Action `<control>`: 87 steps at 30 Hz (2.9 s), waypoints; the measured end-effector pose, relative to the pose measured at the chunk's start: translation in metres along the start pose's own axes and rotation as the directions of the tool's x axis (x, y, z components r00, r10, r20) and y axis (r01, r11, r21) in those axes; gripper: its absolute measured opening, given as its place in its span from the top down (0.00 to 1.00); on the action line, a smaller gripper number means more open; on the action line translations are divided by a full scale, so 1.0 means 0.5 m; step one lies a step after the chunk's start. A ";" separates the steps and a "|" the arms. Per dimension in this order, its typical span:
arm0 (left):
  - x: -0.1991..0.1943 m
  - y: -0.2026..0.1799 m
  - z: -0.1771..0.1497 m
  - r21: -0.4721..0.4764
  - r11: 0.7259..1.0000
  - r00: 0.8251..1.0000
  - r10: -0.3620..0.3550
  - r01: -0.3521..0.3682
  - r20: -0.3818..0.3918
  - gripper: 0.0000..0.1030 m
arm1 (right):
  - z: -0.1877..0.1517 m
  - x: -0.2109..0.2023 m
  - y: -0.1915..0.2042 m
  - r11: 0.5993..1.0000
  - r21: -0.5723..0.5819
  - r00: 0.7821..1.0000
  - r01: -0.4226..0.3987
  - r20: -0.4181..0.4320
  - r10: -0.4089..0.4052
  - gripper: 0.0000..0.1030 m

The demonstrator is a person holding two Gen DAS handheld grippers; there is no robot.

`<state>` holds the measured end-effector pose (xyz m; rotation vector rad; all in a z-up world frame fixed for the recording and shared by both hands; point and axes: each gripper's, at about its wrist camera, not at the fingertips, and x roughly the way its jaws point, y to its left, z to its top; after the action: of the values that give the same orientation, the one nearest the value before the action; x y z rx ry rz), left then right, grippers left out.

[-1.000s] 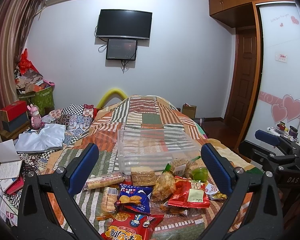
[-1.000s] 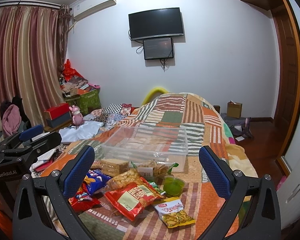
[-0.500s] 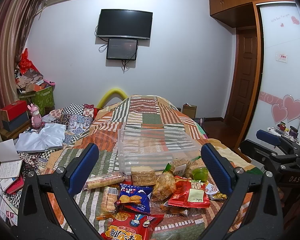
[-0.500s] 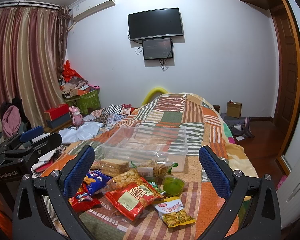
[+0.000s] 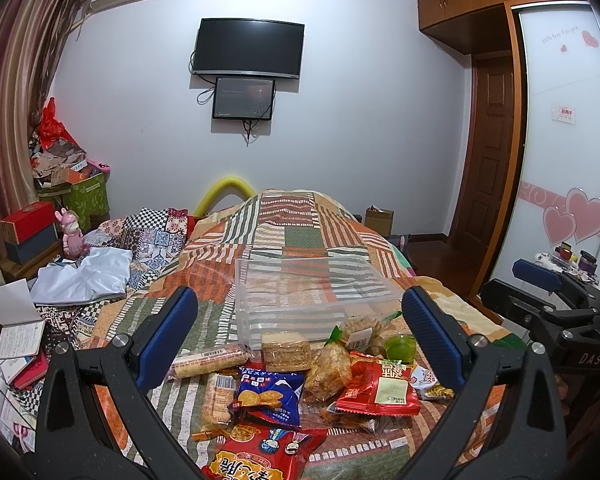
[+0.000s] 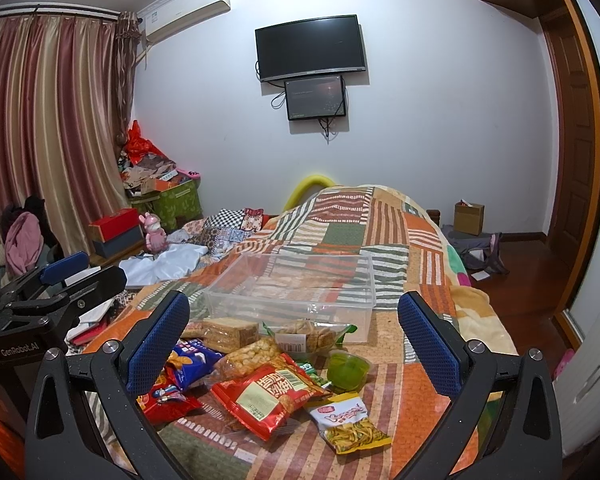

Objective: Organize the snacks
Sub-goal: 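Grasp the green jelly cup with the right tool while the left tool grasps the wafer-roll pack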

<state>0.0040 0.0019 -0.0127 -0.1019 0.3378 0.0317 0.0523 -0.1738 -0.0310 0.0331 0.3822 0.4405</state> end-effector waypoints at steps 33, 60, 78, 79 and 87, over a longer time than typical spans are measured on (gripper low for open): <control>0.290 0.203 -0.126 -0.066 0.994 0.888 0.049 -0.089 -0.456 0.00 | -0.096 0.210 -0.092 0.998 -0.028 0.932 0.055 -0.358 -0.061 0.00; 0.452 0.244 -0.140 -0.036 0.997 0.739 0.023 -0.063 -0.673 0.00 | -0.151 0.285 -0.155 0.987 0.162 0.852 -0.015 -0.514 0.097 0.22; 0.485 0.261 -0.164 0.103 0.988 0.695 -0.007 0.117 -0.719 0.00 | -0.155 0.296 -0.157 0.982 0.187 0.843 -0.034 -0.522 0.129 0.42; 0.492 0.259 -0.166 0.098 0.987 0.695 -0.017 0.126 -0.719 0.00 | -0.155 0.299 -0.157 0.982 0.187 0.842 -0.035 -0.524 0.130 0.42; 0.541 0.259 -0.173 0.076 0.988 0.682 -0.035 0.133 -0.731 0.00 | -0.156 0.320 -0.154 0.983 0.176 0.821 -0.044 -0.554 0.136 0.42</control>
<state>0.2246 0.1253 -0.1960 0.0003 1.1477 -0.1296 0.1887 -0.1798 -0.1688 0.0739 1.0095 0.5111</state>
